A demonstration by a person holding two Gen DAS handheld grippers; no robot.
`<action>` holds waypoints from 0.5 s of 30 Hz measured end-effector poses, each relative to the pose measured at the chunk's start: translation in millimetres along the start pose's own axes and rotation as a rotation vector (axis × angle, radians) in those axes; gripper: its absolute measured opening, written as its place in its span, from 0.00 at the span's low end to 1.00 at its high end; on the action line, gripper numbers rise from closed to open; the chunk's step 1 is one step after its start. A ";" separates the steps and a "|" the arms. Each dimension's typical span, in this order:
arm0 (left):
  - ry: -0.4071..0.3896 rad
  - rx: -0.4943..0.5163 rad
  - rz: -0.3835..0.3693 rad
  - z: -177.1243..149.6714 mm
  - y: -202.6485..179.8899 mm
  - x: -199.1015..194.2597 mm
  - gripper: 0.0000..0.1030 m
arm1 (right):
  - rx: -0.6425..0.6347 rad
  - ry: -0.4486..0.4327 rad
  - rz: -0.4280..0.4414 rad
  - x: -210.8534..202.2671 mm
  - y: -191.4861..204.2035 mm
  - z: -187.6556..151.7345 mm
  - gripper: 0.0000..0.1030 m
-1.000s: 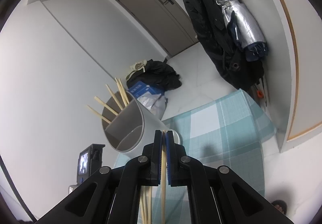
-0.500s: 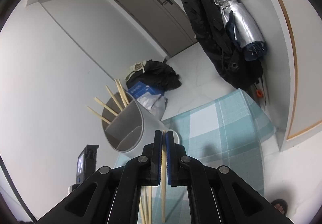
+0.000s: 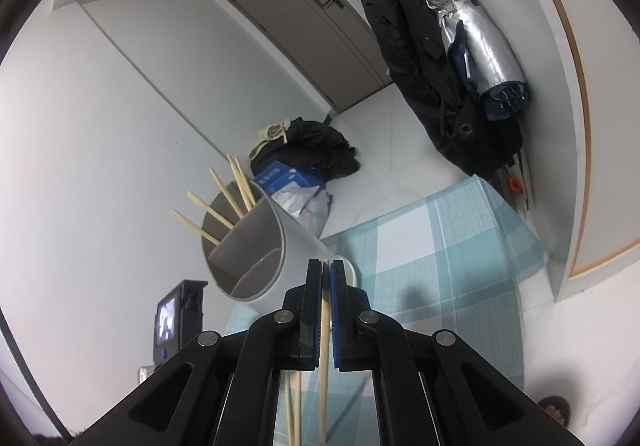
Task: Organize utensils
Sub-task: 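Grasp a loose chopstick with the left gripper while the right gripper holds its chopstick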
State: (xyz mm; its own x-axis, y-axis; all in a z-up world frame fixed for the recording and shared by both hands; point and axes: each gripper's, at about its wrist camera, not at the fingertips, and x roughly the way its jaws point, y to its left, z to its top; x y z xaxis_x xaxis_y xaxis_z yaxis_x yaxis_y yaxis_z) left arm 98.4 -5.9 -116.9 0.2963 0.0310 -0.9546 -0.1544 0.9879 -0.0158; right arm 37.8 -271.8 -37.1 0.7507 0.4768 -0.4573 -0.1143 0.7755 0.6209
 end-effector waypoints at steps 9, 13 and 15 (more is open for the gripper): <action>-0.164 -0.034 -0.090 -3.5 19.6 -46.3 0.02 | -0.046 -0.014 -0.014 -6.4 9.7 -7.1 0.03; -0.273 -0.030 -0.146 -10.4 25.3 -78.3 0.02 | -0.114 -0.040 -0.010 -13.2 26.3 -12.4 0.03; -0.323 -0.026 -0.186 -16.0 28.7 -94.2 0.02 | -0.161 -0.041 -0.018 -14.9 38.6 -14.4 0.03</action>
State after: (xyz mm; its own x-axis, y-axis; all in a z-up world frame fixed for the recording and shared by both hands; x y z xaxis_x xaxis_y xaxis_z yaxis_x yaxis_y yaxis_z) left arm 50.9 17.0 -32.2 0.6033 -0.0985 -0.7914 -0.0924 0.9770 -0.1921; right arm 12.7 -243.0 -15.5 0.7791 0.4476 -0.4389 -0.2013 0.8417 0.5011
